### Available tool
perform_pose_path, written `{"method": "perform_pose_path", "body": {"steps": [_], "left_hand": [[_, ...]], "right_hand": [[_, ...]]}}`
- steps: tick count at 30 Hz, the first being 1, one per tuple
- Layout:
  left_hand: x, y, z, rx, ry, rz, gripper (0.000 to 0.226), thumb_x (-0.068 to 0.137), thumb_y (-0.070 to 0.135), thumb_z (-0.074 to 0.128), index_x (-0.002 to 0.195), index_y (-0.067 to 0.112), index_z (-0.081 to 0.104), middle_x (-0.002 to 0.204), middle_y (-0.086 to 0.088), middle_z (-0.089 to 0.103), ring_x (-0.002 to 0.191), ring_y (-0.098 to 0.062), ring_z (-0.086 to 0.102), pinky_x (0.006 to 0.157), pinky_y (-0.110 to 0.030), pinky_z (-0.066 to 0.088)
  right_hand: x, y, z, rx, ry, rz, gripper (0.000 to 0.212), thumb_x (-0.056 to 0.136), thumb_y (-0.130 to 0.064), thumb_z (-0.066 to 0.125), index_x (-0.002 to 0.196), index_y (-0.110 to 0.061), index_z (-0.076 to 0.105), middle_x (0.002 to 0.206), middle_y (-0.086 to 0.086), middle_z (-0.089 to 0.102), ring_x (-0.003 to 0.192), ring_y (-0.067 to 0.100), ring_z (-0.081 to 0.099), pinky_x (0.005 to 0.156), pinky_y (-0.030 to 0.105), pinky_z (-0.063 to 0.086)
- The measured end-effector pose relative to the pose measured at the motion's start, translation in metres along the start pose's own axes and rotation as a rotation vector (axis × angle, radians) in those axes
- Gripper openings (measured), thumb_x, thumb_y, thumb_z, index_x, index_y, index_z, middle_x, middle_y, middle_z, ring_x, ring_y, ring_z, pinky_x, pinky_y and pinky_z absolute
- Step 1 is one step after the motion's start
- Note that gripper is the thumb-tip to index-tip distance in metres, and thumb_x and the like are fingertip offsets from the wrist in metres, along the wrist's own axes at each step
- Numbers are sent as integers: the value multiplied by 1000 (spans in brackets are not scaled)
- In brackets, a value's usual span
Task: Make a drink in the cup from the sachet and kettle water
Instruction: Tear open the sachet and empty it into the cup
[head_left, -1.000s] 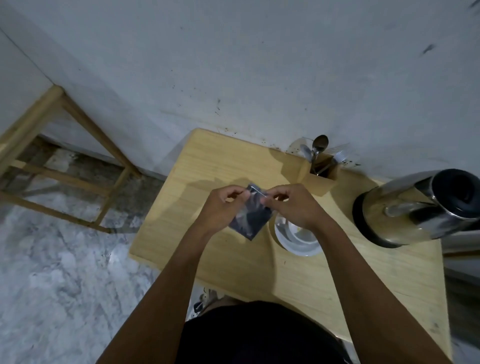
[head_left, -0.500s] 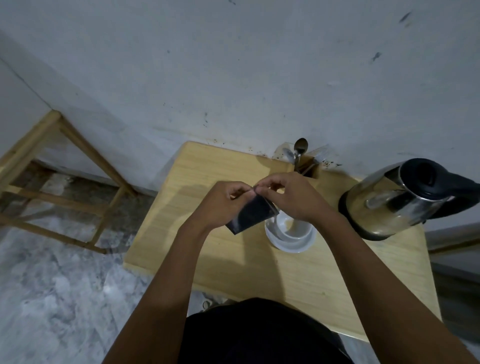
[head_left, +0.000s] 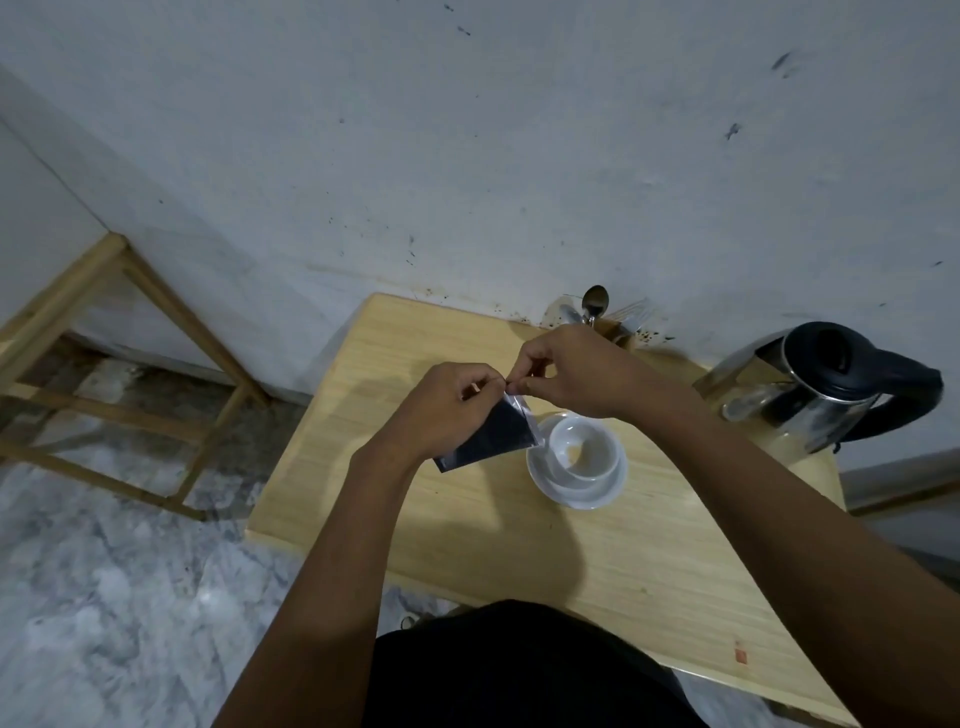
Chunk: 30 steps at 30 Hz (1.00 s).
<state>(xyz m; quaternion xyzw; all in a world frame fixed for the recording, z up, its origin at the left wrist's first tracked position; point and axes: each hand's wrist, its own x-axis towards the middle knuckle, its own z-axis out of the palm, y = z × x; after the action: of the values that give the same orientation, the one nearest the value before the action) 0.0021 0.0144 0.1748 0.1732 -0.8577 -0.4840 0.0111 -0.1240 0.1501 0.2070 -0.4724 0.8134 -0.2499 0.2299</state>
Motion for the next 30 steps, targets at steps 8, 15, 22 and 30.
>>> {"method": "perform_pose_path", "body": {"steps": [8, 15, 22, 30], "left_hand": [[-6, -4, 1, -165, 41, 51, 25, 93, 17, 49, 77, 13, 68, 71, -3, 64, 64, -3, 53, 60, -13, 41], [-6, -7, 0, -395, -29, -31, 28, 98, 21, 46, 81, 11, 66, 69, 12, 60, 64, -1, 52, 60, -12, 41], [-6, -12, -7, -294, -80, 15, 21, 96, 21, 51, 95, 11, 69, 85, -4, 71, 73, -4, 63, 64, -15, 49], [0, -17, -3, -195, -25, 96, 16, 93, 21, 56, 91, 18, 72, 89, -3, 74, 84, -10, 68, 75, -23, 52]], "right_hand": [[-4, 1, 9, -25, 74, -92, 5, 88, -22, 69, 86, -21, 74, 80, -8, 69, 75, 9, 61, 72, 38, 54], [-15, 0, 23, -146, 300, -287, 4, 87, -14, 70, 89, -11, 72, 80, -1, 68, 78, 9, 53, 74, 31, 50], [-15, -3, 16, -72, 189, -163, 12, 89, -23, 70, 96, -14, 74, 83, -6, 66, 74, 4, 52, 71, 20, 44], [-2, -3, 7, -19, 28, 9, 18, 87, -31, 72, 99, -19, 75, 76, -14, 64, 65, -2, 54, 58, 9, 39]]}}
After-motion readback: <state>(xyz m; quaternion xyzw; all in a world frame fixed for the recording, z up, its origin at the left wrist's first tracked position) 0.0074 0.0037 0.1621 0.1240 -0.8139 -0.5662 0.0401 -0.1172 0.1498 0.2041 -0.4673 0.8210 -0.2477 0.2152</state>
